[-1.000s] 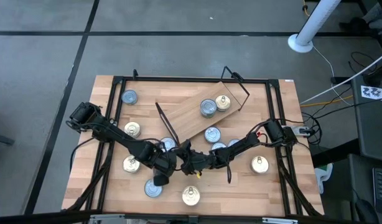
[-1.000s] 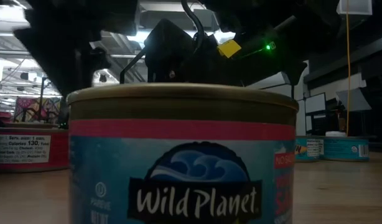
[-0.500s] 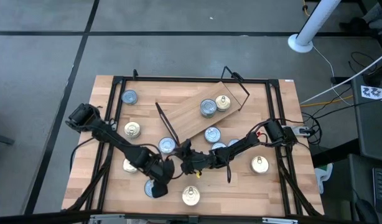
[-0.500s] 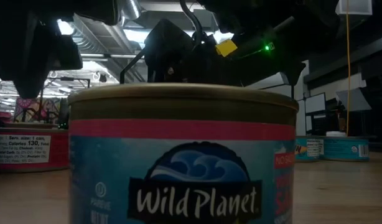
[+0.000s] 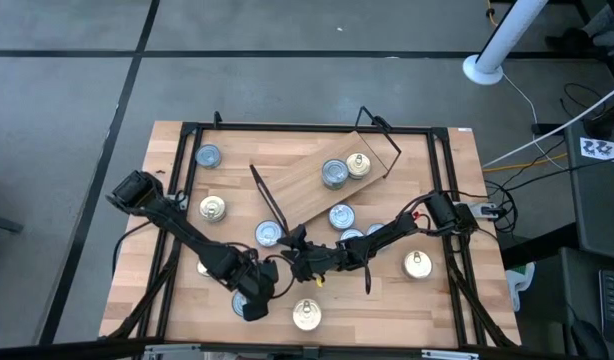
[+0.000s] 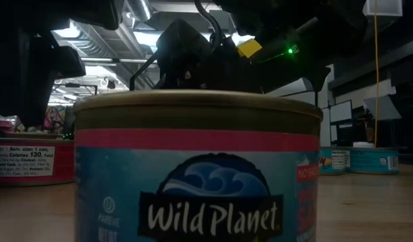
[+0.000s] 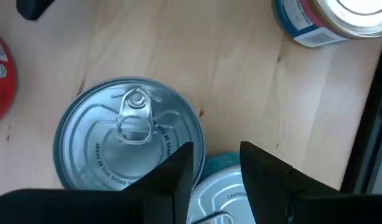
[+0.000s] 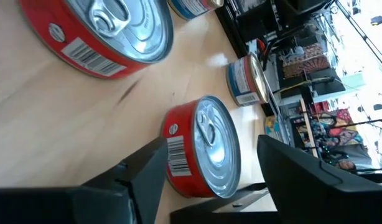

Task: Stack canned seafood by type on shelf
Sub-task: Put the red tuna can on the shelf

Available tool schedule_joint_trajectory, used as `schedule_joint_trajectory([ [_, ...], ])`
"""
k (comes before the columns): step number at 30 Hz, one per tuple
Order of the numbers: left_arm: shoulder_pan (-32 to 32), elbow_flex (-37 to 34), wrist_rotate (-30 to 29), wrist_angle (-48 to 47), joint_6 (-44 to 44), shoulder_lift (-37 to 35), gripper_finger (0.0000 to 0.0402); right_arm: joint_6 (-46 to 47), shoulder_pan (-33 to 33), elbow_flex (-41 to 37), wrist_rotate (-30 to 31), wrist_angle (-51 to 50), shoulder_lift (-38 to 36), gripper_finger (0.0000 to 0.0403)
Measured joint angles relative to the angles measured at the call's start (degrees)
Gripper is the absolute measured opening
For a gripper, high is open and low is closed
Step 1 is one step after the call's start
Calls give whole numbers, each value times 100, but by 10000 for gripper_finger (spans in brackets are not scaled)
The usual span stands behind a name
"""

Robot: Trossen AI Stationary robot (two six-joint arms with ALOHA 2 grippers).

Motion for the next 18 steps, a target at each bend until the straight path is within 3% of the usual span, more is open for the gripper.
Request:
schedule_joint_trajectory([
  [13, -35, 26, -175, -9, 14, 356, 125, 0, 0, 0, -21, -31, -4, 248],
  [18, -28, 26, -292, -146, 8, 356, 101, -6, 0, 0, -34, -33, -4, 248],
])
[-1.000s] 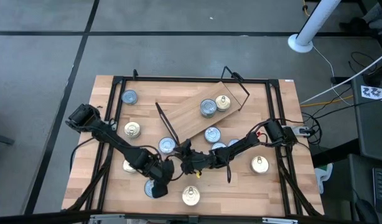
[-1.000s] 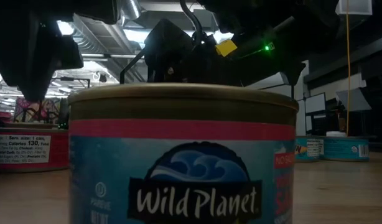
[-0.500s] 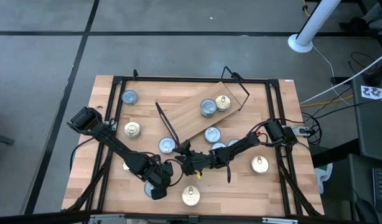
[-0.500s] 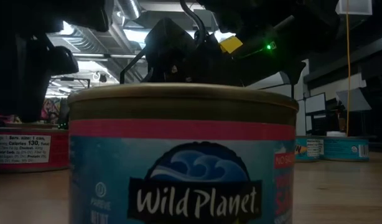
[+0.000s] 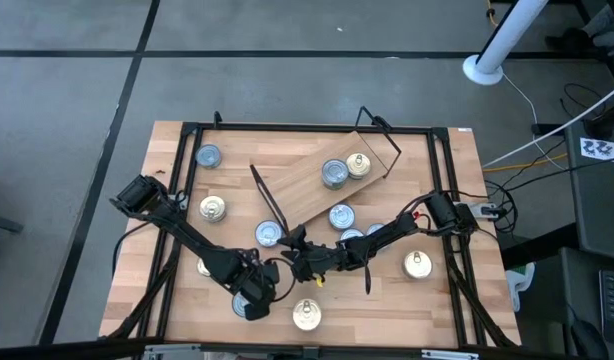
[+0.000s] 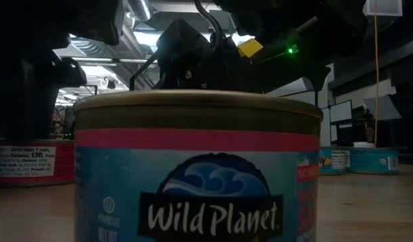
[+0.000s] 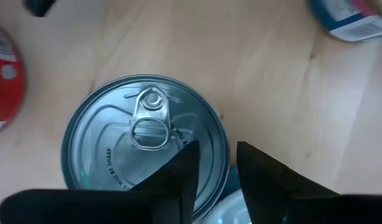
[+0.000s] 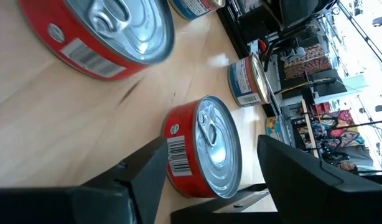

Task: Stack canned seafood by type on shelf
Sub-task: Put the red tuna can on the shelf

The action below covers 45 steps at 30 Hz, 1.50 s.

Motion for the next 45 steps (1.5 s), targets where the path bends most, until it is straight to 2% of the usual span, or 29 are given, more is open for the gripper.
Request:
schedule_joint_trajectory([
  [8, 6, -2, -155, -459, 135, 0, 56, 0, 0, 0, -2, -2, 0, 248],
  [15, 8, -15, -399, -983, 235, -11, 43, 0, 0, 0, -2, -2, 0, 248],
  [21, 8, -20, -417, -967, 298, -7, 62, 0, 0, 0, -2, -2, 0, 248],
  [28, 6, -20, -386, -919, 309, -4, 111, 0, 0, 0, -2, -2, 2, 248],
  [32, 8, -28, -620, -974, 303, 3, 118, 0, 0, 0, -2, -2, 4, 248],
  [36, 8, -35, -834, -984, 331, 11, 96, 0, 0, 0, -2, -2, 4, 248],
  [45, 8, -33, -948, -965, 395, 11, 11, -2, 2, 0, -2, -2, 7, 248],
])
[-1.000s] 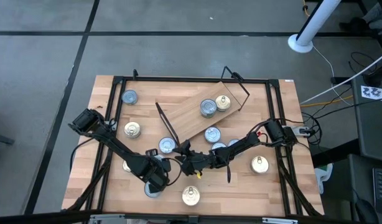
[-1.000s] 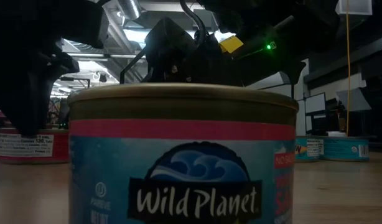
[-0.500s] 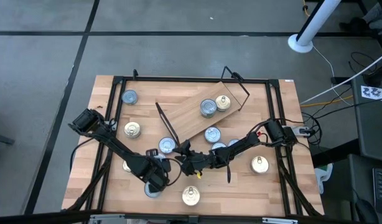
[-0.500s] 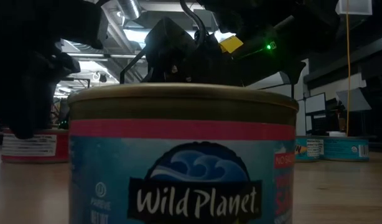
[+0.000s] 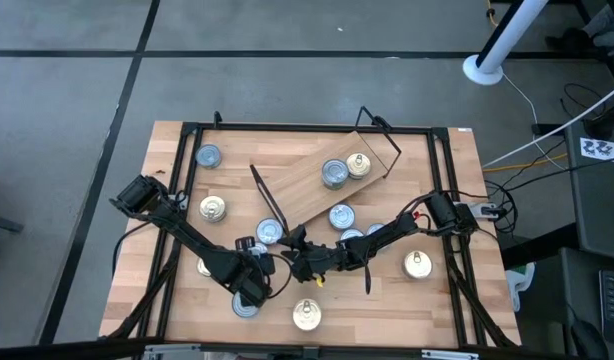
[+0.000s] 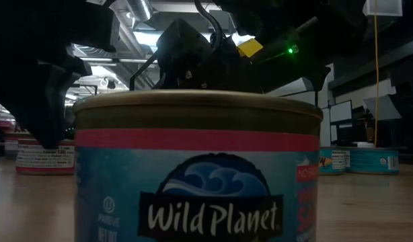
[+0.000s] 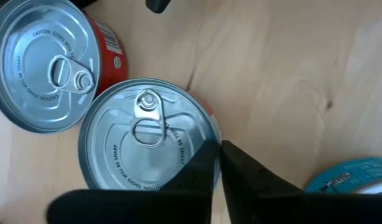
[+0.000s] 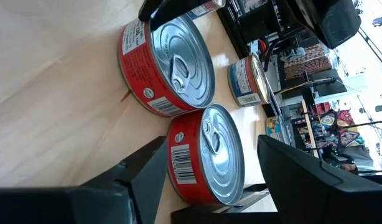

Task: Stack canned seafood by type on shelf
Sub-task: Put the red tuna can on the shelf

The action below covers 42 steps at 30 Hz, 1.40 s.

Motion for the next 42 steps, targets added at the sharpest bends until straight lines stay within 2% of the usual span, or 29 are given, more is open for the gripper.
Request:
schedule_joint_trajectory([
  [9, 0, 37, 16, 2, 2, -1, 2, -4, -2, 0, -147, 2, 0, 248],
  [25, 214, 543, 65, 26, -46, 20, 0, -4, 2, 0, -558, 41, 2, 248],
  [33, 284, 707, 86, -17, 37, 4, 0, 0, 15, 0, -558, 15, 2, 248],
  [42, 284, 715, 77, -97, -8, -2, 0, -349, 239, 0, 307, -66, 2, 248],
])
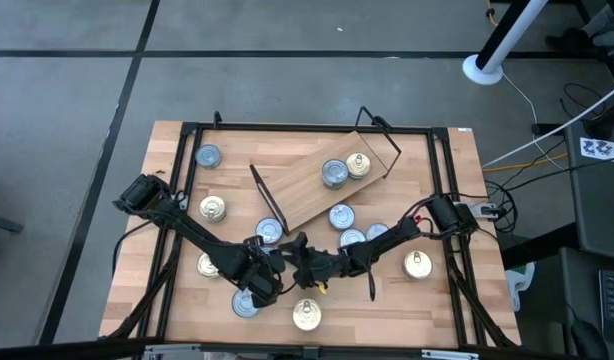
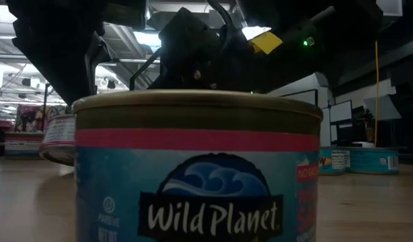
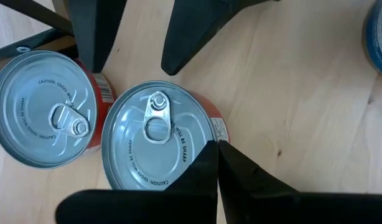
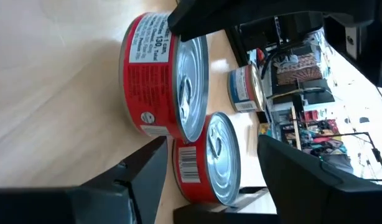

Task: Stack canned seafood by type on shelf
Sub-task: Put the red tuna can on the shelf

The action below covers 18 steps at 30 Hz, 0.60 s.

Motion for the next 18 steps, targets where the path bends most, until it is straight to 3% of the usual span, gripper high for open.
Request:
schedule_joint_trajectory([
  [18, 214, 4, -11, -11, -100, -4, 0, 86, 145, 7, 192, -220, -8, 248],
])
